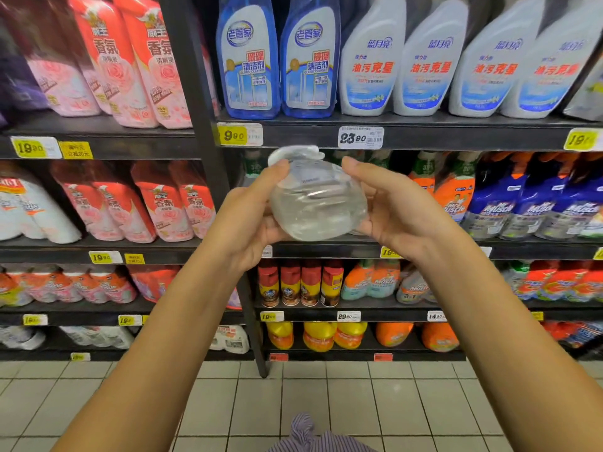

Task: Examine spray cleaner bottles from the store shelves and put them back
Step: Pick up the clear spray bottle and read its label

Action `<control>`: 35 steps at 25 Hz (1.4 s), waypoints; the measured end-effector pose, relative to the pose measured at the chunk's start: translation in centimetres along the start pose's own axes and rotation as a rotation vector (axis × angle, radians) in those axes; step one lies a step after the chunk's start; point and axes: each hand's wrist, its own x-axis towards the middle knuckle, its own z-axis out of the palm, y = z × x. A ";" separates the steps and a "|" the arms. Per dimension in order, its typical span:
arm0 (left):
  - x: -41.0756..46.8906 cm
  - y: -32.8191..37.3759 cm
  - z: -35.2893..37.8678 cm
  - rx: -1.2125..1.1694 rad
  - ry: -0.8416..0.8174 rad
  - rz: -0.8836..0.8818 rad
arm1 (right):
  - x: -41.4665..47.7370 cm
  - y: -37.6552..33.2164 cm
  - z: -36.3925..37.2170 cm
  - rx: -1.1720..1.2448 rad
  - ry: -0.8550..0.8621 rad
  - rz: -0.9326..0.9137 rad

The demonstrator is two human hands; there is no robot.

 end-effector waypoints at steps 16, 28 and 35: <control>-0.5 -1.4 0.4 -0.293 -0.004 -0.264 | -1.7 2.6 2.2 -0.701 0.181 -0.333; -0.8 -0.9 -0.7 -0.229 -0.018 -0.133 | -2.1 3.7 1.1 -0.301 -0.052 -0.242; -1.9 -1.2 -1.3 0.088 -0.135 0.170 | -1.9 4.5 1.6 -0.179 -0.090 -0.313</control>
